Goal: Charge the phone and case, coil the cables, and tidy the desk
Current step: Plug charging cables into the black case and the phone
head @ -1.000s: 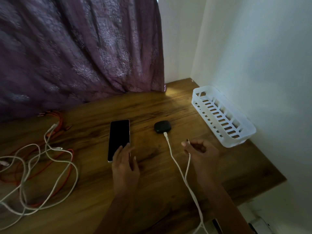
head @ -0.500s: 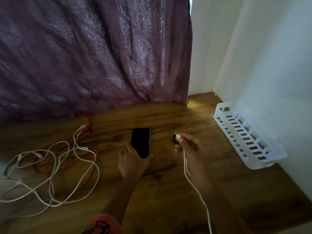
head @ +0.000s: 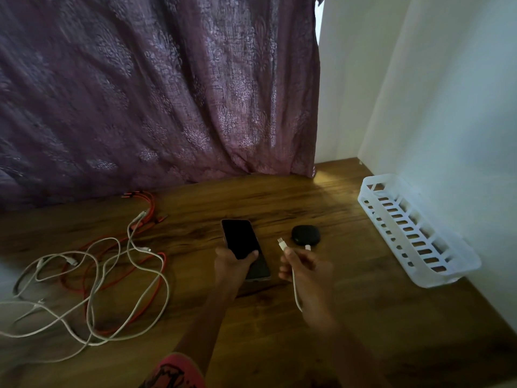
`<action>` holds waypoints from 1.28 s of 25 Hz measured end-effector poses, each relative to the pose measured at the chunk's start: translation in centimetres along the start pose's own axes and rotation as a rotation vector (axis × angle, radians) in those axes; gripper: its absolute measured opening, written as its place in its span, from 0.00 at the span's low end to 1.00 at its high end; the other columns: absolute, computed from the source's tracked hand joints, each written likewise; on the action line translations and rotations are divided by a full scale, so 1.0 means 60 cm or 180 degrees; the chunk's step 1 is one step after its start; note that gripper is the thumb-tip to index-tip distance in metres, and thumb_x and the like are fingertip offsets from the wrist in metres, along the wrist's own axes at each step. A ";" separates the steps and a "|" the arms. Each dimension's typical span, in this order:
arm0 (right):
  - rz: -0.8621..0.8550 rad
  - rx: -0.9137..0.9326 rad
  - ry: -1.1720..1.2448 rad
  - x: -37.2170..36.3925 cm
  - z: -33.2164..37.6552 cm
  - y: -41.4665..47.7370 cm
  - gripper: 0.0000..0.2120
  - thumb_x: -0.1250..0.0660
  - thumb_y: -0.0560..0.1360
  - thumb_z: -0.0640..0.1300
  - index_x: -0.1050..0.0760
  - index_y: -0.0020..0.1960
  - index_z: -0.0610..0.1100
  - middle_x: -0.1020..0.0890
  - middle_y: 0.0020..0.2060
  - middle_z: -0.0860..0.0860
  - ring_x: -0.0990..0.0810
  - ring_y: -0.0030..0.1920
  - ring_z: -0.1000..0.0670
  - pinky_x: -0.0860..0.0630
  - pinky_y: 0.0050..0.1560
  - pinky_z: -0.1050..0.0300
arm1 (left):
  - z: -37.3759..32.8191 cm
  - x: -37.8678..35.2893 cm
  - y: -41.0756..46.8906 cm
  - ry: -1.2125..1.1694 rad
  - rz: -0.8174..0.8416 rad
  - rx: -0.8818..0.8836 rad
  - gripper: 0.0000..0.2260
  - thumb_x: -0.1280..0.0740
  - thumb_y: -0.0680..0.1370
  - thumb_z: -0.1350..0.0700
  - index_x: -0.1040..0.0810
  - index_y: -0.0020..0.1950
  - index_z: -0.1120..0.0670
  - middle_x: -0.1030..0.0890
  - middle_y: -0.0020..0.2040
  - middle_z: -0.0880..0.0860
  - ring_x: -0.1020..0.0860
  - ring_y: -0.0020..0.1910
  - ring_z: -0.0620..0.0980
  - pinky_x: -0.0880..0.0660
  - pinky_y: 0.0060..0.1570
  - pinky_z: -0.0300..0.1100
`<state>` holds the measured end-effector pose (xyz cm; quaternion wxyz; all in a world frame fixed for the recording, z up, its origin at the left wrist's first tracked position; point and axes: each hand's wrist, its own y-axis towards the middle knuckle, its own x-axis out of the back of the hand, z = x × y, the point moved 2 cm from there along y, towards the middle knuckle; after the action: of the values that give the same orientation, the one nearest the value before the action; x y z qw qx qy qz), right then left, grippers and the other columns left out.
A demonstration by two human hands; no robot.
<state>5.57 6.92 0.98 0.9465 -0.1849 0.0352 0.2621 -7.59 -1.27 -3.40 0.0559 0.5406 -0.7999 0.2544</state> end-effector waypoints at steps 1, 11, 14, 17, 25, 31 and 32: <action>-0.0007 0.0013 0.0015 0.000 0.002 -0.001 0.03 0.33 0.74 0.39 0.21 0.46 0.40 0.18 0.38 0.45 0.19 0.32 0.55 0.22 0.32 0.65 | -0.002 -0.004 0.000 -0.0248 0.0017 0.0081 0.24 0.27 0.71 0.54 0.32 0.61 0.61 0.23 0.57 0.57 0.24 0.49 0.51 0.26 0.36 0.38; 0.0087 0.0364 -0.0013 0.018 0.045 -0.040 0.03 0.32 0.73 0.39 0.21 0.41 0.44 0.17 0.32 0.50 0.19 0.31 0.57 0.24 0.30 0.65 | -0.103 -0.007 -0.041 -0.2189 0.0579 0.0866 0.10 0.35 0.75 0.62 0.28 0.55 0.61 0.23 0.43 0.56 0.25 0.40 0.51 0.29 0.35 0.41; 0.0032 0.0656 -0.0330 0.021 0.053 -0.059 0.03 0.31 0.73 0.39 0.20 0.42 0.44 0.17 0.32 0.49 0.19 0.31 0.55 0.23 0.30 0.64 | -0.132 -0.010 -0.058 -0.2183 0.0663 0.0757 0.03 0.37 0.76 0.64 0.28 0.49 0.60 0.24 0.42 0.55 0.25 0.39 0.51 0.28 0.34 0.40; 0.0044 0.0921 -0.0683 0.023 0.059 -0.069 0.04 0.31 0.73 0.41 0.20 0.41 0.48 0.17 0.32 0.49 0.18 0.32 0.54 0.24 0.31 0.64 | -0.141 -0.015 -0.065 -0.2036 0.0648 0.0671 0.02 0.37 0.76 0.64 0.27 0.45 0.58 0.24 0.40 0.55 0.25 0.37 0.50 0.27 0.28 0.38; 0.0048 0.0968 -0.0842 0.026 0.067 -0.076 0.05 0.31 0.73 0.42 0.20 0.38 0.46 0.18 0.28 0.49 0.21 0.28 0.56 0.26 0.27 0.66 | -0.148 -0.024 -0.074 -0.1848 0.0600 0.0535 0.08 0.36 0.76 0.63 0.30 0.54 0.60 0.24 0.41 0.54 0.25 0.37 0.50 0.29 0.31 0.40; 0.0024 0.0812 -0.0626 0.030 0.072 -0.077 0.05 0.31 0.73 0.39 0.20 0.38 0.44 0.18 0.28 0.47 0.21 0.27 0.54 0.26 0.27 0.65 | -0.144 -0.030 -0.073 -0.1830 0.0672 0.0262 0.11 0.36 0.77 0.61 0.29 0.58 0.61 0.22 0.44 0.54 0.24 0.40 0.49 0.28 0.32 0.39; 0.0029 0.0801 -0.0620 0.030 0.072 -0.078 0.05 0.31 0.73 0.39 0.20 0.38 0.44 0.18 0.28 0.47 0.20 0.27 0.54 0.26 0.27 0.64 | -0.143 -0.030 -0.073 -0.1824 0.0691 0.0194 0.11 0.36 0.77 0.61 0.29 0.59 0.61 0.22 0.46 0.54 0.23 0.41 0.49 0.28 0.33 0.39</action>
<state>9.39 5.69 6.25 0.9599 -0.0383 -0.0234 0.2767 -4.56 3.02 4.89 -0.2158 0.5031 -0.8282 0.1200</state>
